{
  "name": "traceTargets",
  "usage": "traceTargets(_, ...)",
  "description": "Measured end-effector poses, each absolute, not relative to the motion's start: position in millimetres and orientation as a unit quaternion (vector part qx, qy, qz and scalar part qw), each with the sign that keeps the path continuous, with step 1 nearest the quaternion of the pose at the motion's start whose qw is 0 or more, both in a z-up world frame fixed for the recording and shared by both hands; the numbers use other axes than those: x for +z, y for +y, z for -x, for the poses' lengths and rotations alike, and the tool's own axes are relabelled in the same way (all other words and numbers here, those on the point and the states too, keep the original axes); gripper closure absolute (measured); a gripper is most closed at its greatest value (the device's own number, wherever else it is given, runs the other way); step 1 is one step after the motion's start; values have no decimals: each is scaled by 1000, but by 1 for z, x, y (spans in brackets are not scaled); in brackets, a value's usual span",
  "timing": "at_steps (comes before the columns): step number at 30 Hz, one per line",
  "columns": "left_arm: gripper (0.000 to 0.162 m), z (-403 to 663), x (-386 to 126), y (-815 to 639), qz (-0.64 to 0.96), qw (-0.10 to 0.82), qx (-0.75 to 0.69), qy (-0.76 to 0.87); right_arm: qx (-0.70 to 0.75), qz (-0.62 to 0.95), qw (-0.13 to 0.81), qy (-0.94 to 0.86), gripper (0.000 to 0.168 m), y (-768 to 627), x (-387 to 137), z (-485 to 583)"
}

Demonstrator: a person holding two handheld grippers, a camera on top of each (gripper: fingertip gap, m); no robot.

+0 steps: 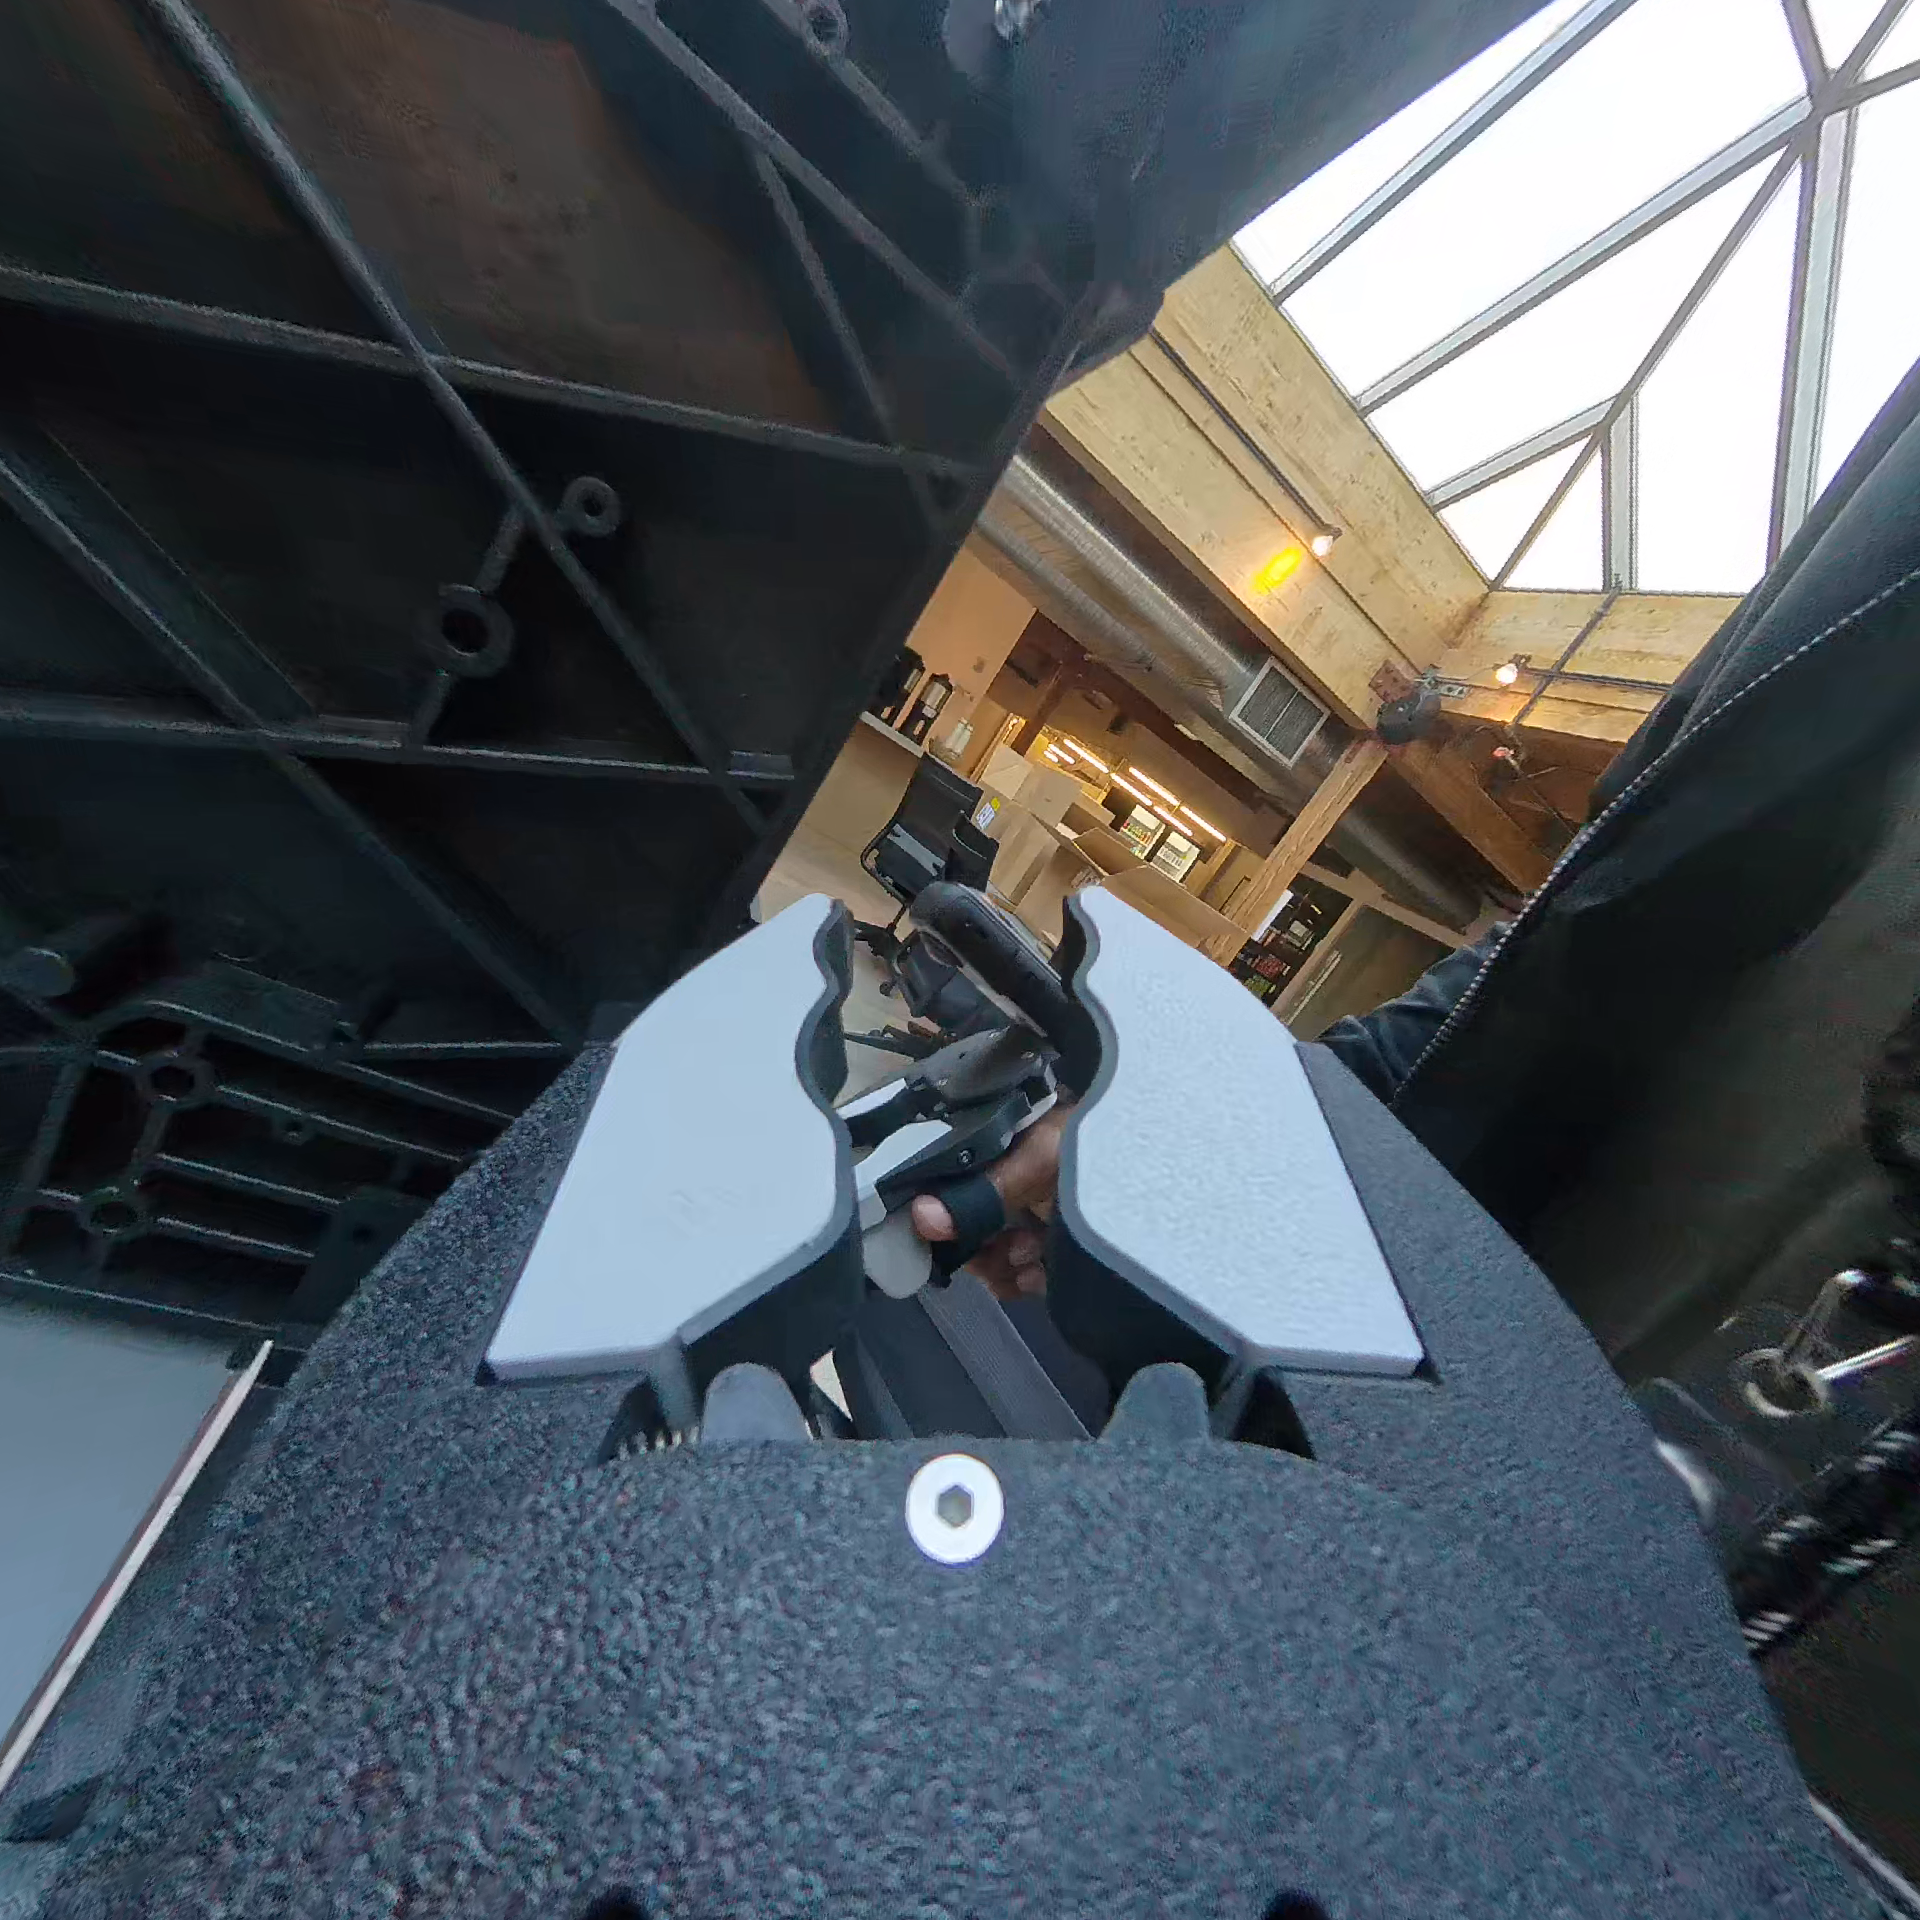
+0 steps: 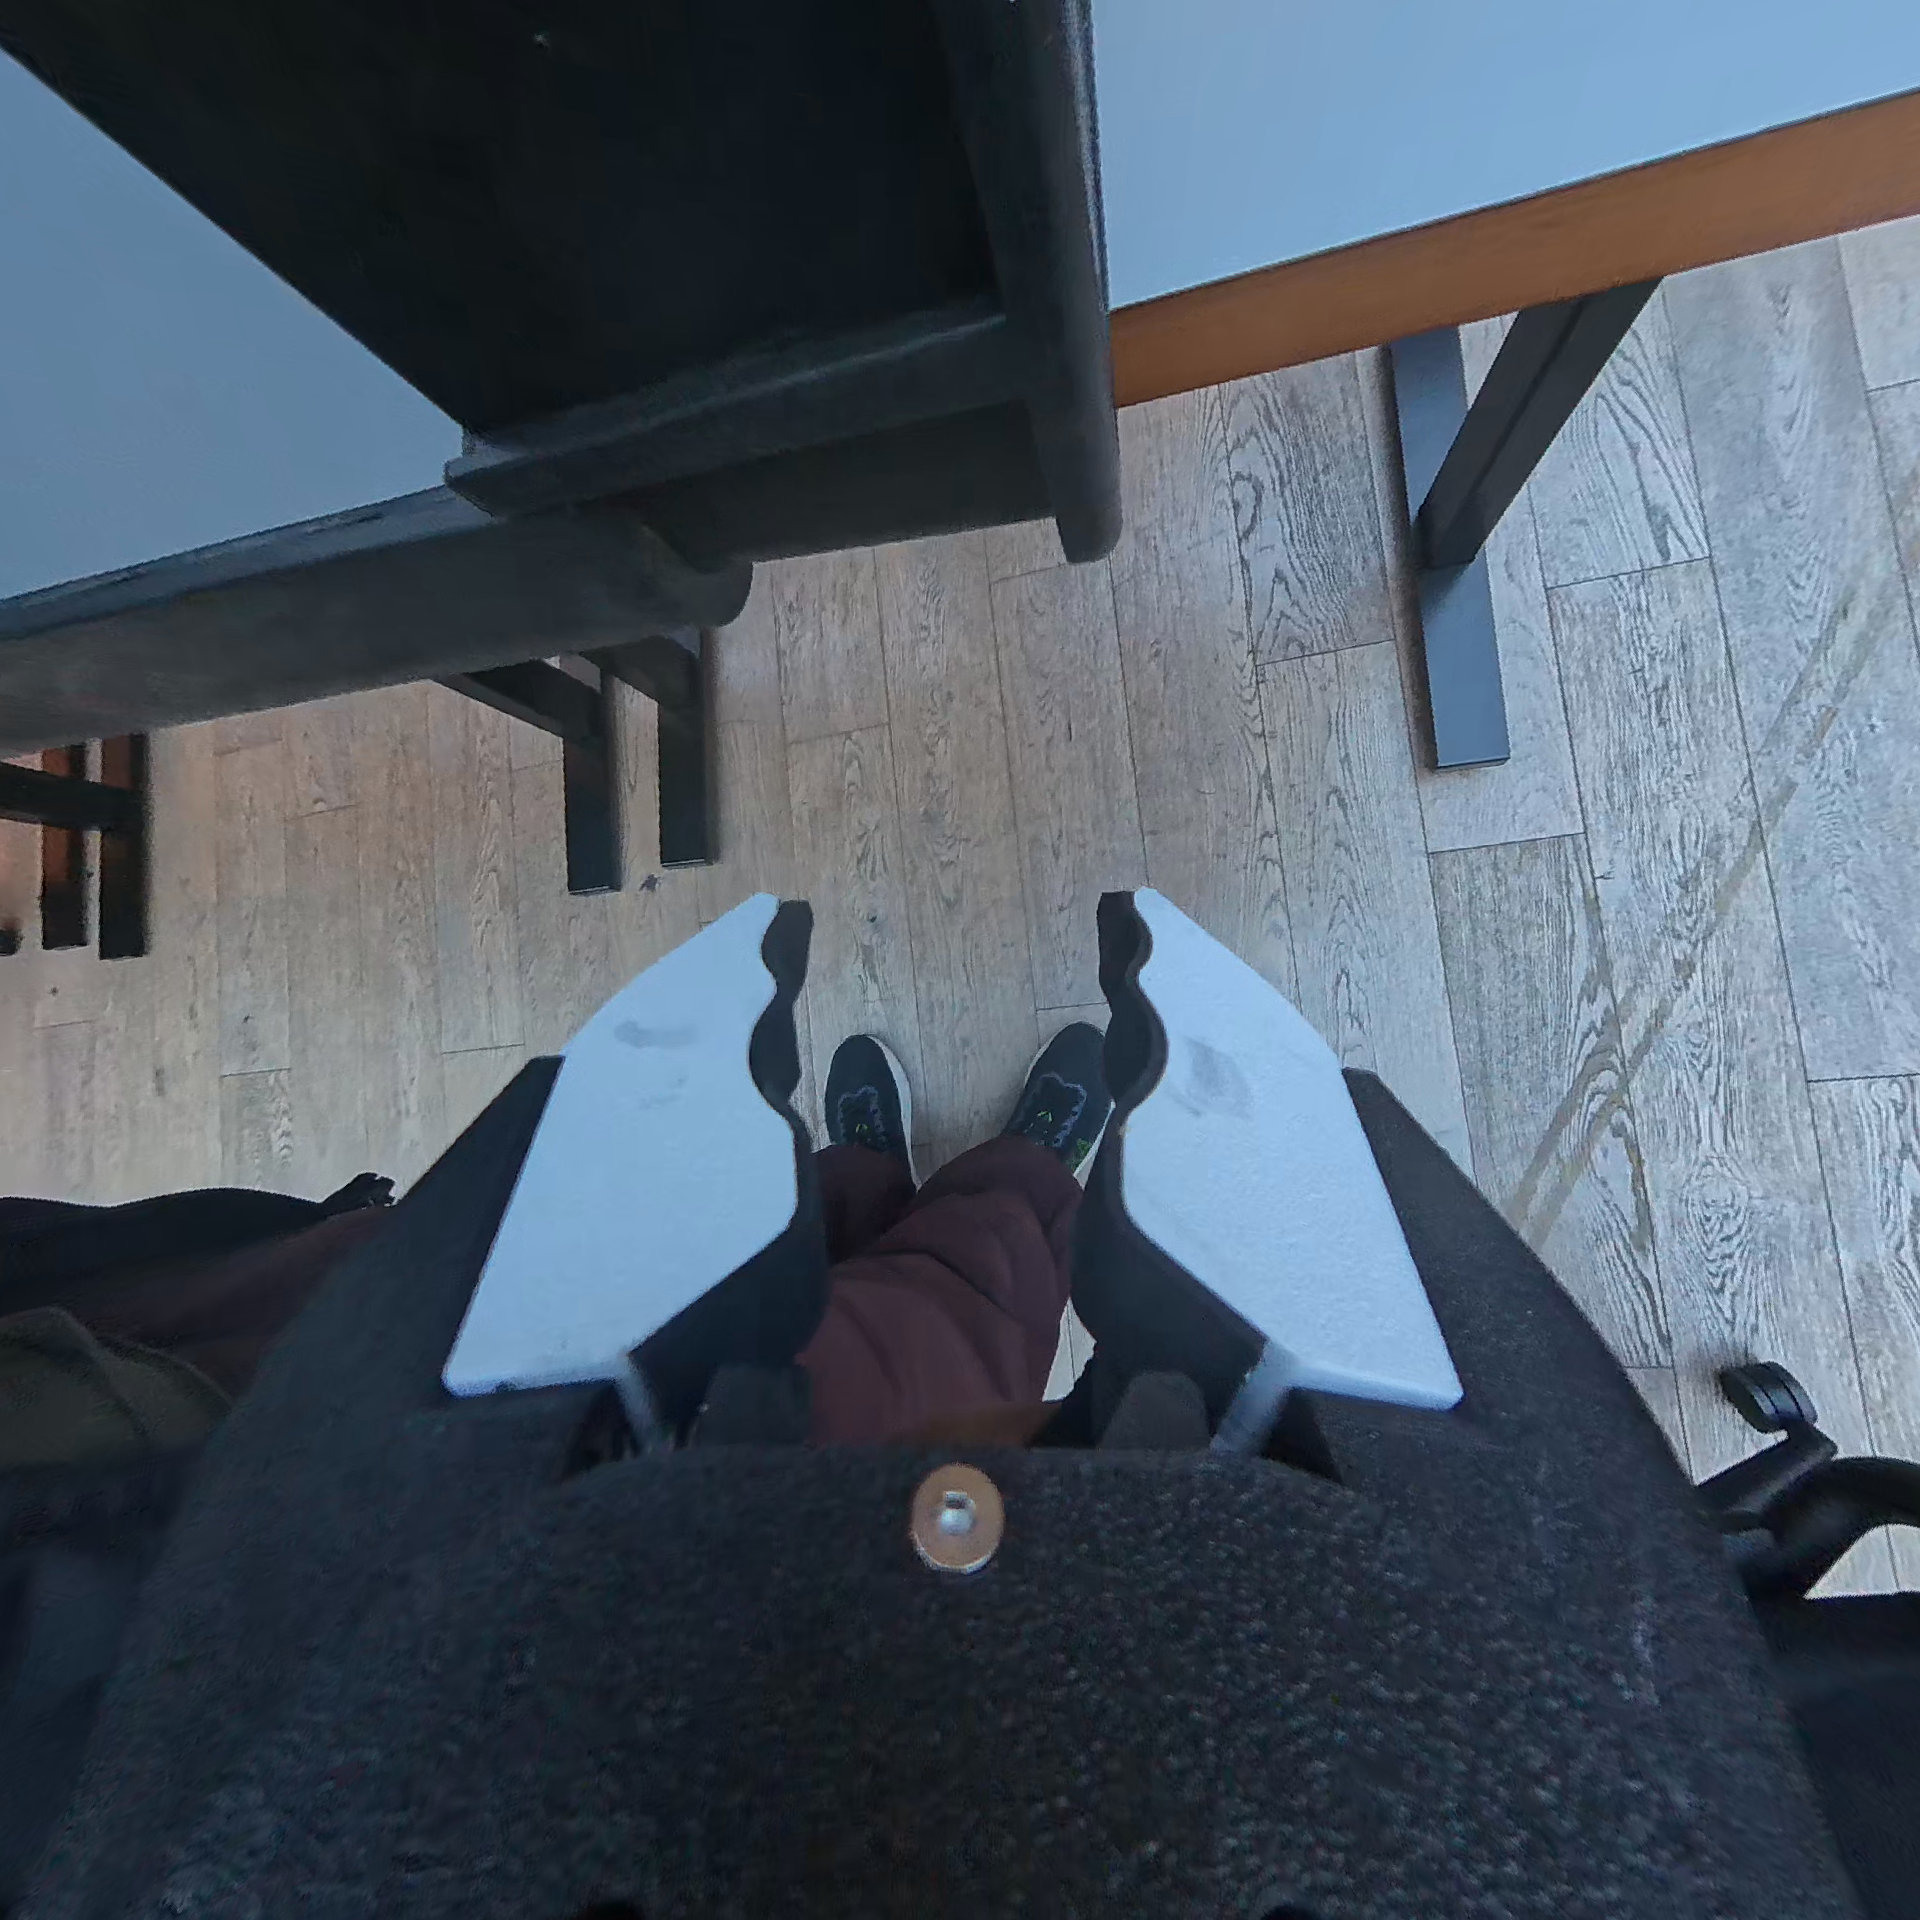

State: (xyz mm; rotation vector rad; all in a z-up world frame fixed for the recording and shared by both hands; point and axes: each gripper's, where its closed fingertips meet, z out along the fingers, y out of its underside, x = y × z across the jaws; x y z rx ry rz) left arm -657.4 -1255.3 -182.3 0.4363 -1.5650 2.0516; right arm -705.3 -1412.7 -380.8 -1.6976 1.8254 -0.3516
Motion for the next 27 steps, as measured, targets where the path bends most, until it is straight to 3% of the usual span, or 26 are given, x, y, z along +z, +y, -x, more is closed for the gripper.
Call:
traceTargets(20,132,598,-107,-1256,-171,214,801,-532,-141,635,321,689,110,-1422,-375,683)
traceTargets(27,132,589,-62,-1282,-137,170,809,-546,-172,639,317,680,109,-1437,-347,686)
